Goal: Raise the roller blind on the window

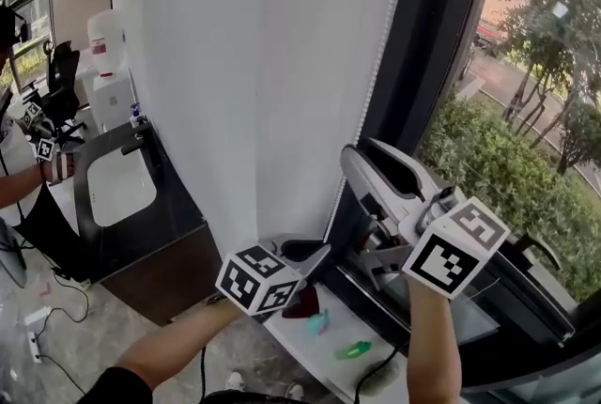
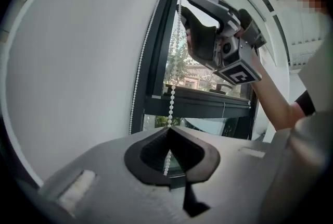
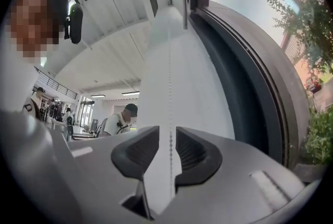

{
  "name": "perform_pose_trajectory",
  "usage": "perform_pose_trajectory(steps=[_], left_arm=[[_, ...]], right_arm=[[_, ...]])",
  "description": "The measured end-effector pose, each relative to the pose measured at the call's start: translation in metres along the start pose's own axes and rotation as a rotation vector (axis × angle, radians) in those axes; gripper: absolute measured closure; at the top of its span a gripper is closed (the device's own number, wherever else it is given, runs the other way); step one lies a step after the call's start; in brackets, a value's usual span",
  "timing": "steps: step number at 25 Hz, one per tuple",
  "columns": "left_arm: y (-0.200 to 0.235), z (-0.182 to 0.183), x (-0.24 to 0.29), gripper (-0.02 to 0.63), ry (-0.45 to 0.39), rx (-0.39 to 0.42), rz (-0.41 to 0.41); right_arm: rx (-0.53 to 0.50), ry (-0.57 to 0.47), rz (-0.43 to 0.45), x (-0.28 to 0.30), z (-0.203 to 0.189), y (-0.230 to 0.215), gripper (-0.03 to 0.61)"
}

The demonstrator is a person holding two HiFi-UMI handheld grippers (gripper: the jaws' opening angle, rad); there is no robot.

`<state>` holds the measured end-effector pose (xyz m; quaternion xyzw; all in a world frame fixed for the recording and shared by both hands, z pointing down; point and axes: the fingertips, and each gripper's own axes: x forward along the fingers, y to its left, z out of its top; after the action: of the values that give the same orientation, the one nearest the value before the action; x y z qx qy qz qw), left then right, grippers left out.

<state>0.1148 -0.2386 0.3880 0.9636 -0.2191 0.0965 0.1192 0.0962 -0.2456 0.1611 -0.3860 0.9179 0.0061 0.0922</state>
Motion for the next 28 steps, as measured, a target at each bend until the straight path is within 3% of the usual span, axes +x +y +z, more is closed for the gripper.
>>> perform_pose_trajectory(steps=[5,10,12,15,19,23,28], left_arm=[[-0.006,-0.004,0.002,0.604,-0.001,0.021,-0.003],[-0.008,-0.007,-0.009,0.599,0.007,-0.089,-0.096],[-0.006,0.006,-0.021,0.545,-0.029,-0.078,-0.076],[-0.008,0.047,-0.041,0.544,-0.165,-0.066,-0.055],[-0.013,0.096,-0.06,0.545,-0.297,0.0,-0.009],[-0.015,0.101,-0.061,0.545,-0.299,0.068,0.036],[-0.015,0.086,-0.052,0.561,-0.261,0.027,0.058]], right_arm=[[-0.027,-0.013,-0.017,-0.002,-0.002,-0.002,0.564],[0.005,-0.028,-0.028,-0.003,-0.007,-0.009,0.571],[0.001,-0.017,-0.02,-0.003,-0.007,-0.007,0.571],[-0.054,0.039,-0.042,-0.007,-0.022,-0.008,0.571],[-0.046,0.14,-0.086,-0.017,-0.083,-0.02,0.571],[-0.019,0.195,-0.129,-0.028,-0.134,-0.025,0.571],[-0.046,0.166,-0.208,-0.038,-0.138,-0.022,0.571]])
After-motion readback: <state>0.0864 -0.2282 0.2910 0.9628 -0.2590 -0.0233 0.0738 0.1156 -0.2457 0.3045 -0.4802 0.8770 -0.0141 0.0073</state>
